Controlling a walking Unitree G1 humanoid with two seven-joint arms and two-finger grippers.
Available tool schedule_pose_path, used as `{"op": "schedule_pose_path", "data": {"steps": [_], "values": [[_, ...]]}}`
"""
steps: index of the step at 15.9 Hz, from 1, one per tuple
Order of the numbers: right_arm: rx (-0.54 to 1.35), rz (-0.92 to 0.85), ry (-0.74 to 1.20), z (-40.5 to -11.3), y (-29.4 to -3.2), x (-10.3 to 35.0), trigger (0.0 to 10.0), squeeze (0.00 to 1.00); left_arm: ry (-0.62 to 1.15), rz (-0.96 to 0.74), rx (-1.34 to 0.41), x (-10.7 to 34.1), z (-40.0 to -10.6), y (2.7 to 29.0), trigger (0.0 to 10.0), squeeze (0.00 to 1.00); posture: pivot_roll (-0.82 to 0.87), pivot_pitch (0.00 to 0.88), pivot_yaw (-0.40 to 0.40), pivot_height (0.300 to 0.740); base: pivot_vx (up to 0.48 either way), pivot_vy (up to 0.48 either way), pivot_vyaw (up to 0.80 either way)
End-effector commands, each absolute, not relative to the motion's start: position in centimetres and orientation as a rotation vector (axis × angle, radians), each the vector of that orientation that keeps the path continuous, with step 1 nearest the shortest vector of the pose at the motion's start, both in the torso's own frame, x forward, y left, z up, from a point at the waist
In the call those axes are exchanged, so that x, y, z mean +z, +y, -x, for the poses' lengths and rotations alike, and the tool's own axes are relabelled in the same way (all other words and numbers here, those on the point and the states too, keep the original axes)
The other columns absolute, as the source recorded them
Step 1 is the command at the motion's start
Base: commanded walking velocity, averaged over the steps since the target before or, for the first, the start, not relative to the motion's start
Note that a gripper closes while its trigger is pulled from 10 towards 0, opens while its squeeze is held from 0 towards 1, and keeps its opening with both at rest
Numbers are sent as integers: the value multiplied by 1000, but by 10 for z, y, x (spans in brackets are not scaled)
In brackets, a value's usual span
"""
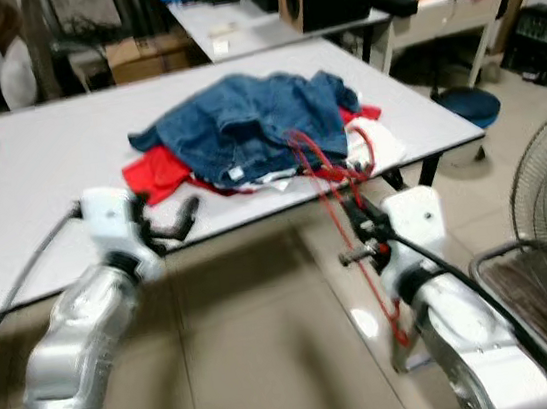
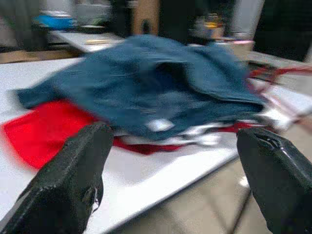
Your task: Hang hanger
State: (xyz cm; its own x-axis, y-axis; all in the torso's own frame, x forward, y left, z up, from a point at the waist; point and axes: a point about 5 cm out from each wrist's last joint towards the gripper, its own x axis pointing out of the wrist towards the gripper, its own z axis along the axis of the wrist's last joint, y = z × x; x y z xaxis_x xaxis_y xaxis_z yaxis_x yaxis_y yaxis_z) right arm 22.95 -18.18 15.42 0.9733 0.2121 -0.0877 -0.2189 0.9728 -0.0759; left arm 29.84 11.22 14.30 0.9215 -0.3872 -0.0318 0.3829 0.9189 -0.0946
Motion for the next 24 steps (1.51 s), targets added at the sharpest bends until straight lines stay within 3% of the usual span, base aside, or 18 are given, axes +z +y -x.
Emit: {"op": "schedule_pose_path", "data": {"steps": [1, 6, 15, 19, 24], "values": [[213, 68, 41, -228, -183, 162, 10000, 0, 43, 65, -419, 146, -303, 113, 10000, 1000, -57, 11, 39, 740, 375, 0, 0], [162, 85, 44, -219, -193, 164, 10000, 0, 48, 68, -490, 145, -308, 99, 10000, 1000, -94, 20, 62, 740, 376, 0, -160], [232, 53, 37, -221, -181, 166, 10000, 0, 45, 81, -471, 140, -305, 99, 10000, 1000, -74, 17, 29, 740, 410, 0, 0], [230, 32, 31, -222, -181, 166, 10000, 0, 36, 73, -491, 142, -304, 98, 10000, 1000, -65, 12, 36, 740, 399, 0, -781], [223, 19, -7, -220, -180, 170, 10000, 0, 24, -28, -519, 141, -306, 91, 10000, 1000, -68, 3, 65, 740, 0, 0, 0]]}}
